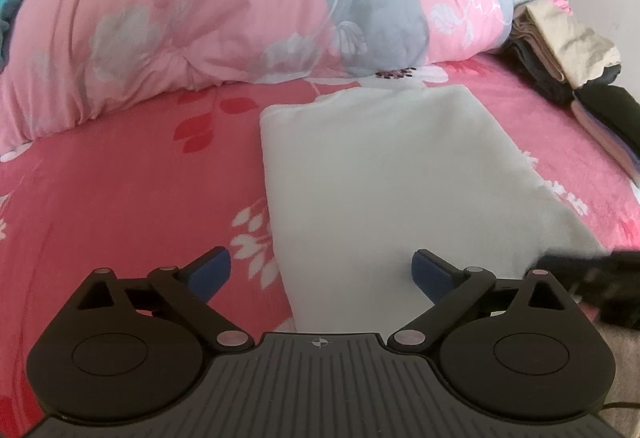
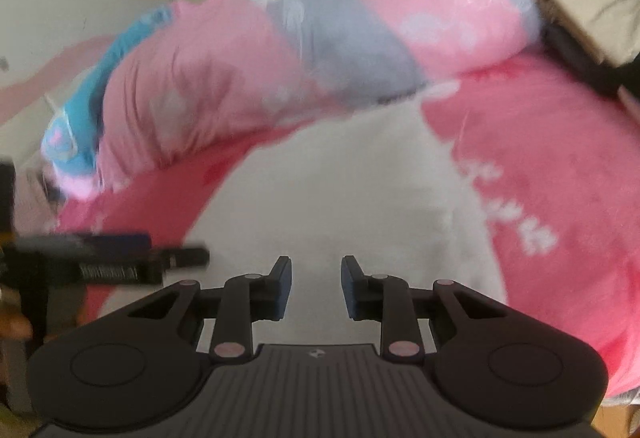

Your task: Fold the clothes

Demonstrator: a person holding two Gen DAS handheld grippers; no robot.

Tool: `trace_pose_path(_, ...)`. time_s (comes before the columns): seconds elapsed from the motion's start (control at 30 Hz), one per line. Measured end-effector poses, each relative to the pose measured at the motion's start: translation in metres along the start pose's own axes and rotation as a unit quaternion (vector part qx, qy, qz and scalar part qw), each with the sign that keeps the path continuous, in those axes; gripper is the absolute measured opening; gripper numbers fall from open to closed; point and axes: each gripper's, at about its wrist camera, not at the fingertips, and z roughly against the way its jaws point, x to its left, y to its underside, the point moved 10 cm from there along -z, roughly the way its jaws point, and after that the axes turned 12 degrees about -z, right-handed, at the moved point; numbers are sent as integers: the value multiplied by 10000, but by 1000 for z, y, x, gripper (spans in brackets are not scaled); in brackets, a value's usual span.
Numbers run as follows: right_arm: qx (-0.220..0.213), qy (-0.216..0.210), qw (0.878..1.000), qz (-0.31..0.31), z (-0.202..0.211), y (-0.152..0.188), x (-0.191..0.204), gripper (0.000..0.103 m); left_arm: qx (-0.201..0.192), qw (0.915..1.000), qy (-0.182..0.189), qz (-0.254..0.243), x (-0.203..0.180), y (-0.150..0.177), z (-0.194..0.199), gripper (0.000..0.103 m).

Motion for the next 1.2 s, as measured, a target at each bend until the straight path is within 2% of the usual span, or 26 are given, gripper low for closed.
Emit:
trace_pose_path(0.17, 227, 80, 9997, 85, 4, 19, 0, 29, 37, 10000, 13, 32, 1, 3, -1, 99)
trace_pose_path(0.4, 109, 90, 9999, 87, 22, 17, 2, 29, 70, 9999, 18, 81, 2, 6, 0, 100)
trace_pose_path(1.2, 217, 94, 9995, 203, 12, 21, 13, 30, 177, 9997, 20, 136, 3, 9, -1, 101)
